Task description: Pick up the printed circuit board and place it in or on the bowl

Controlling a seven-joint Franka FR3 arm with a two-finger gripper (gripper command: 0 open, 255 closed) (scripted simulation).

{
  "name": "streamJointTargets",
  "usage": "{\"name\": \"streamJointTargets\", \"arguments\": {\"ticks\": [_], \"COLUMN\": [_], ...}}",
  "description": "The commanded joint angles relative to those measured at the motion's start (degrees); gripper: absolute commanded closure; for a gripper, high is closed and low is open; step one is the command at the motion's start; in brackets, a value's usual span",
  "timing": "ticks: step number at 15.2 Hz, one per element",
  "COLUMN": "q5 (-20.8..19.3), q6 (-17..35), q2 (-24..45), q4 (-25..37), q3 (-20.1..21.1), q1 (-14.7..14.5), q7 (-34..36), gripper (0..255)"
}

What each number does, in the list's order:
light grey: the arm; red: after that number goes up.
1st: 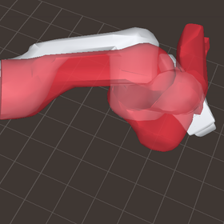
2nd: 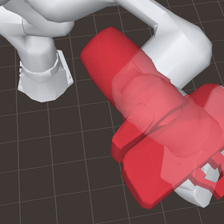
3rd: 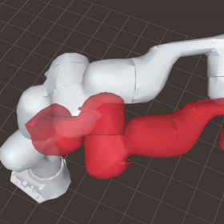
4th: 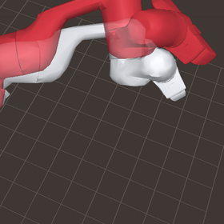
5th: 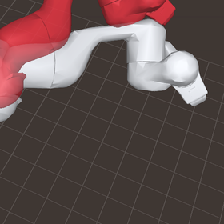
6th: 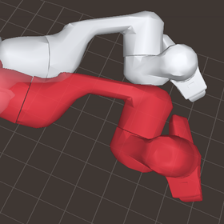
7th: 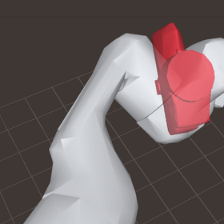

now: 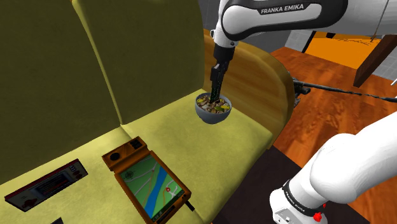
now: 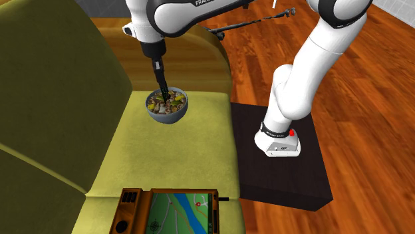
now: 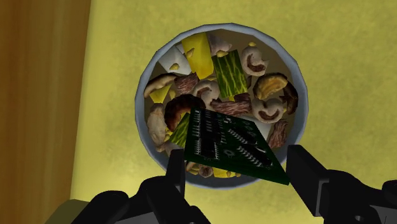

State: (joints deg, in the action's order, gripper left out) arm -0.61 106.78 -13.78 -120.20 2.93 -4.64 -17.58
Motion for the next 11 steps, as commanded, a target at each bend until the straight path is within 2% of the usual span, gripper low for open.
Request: {"name": "streamJointTargets", "arguments": {"ticks": [1, 3, 4, 9, 11], "q5": [0.0, 0.0, 0.0, 0.0, 0.0], "q6": [0.0, 0.0, 0.0, 0.0, -3.8], "q2": [0.0, 0.0, 0.0, 0.0, -0.2], "q4": [0.0, 0.0, 0.0, 0.0, 3.6], "q3": [0.0, 0.0, 0.0, 0.0, 0.0], "q1": [0.0, 0.0, 0.0, 0.0, 0.0], "q7": [0.0, 0.0, 0.0, 0.0, 0.0], "gripper": [255, 255, 0, 0, 0]}}
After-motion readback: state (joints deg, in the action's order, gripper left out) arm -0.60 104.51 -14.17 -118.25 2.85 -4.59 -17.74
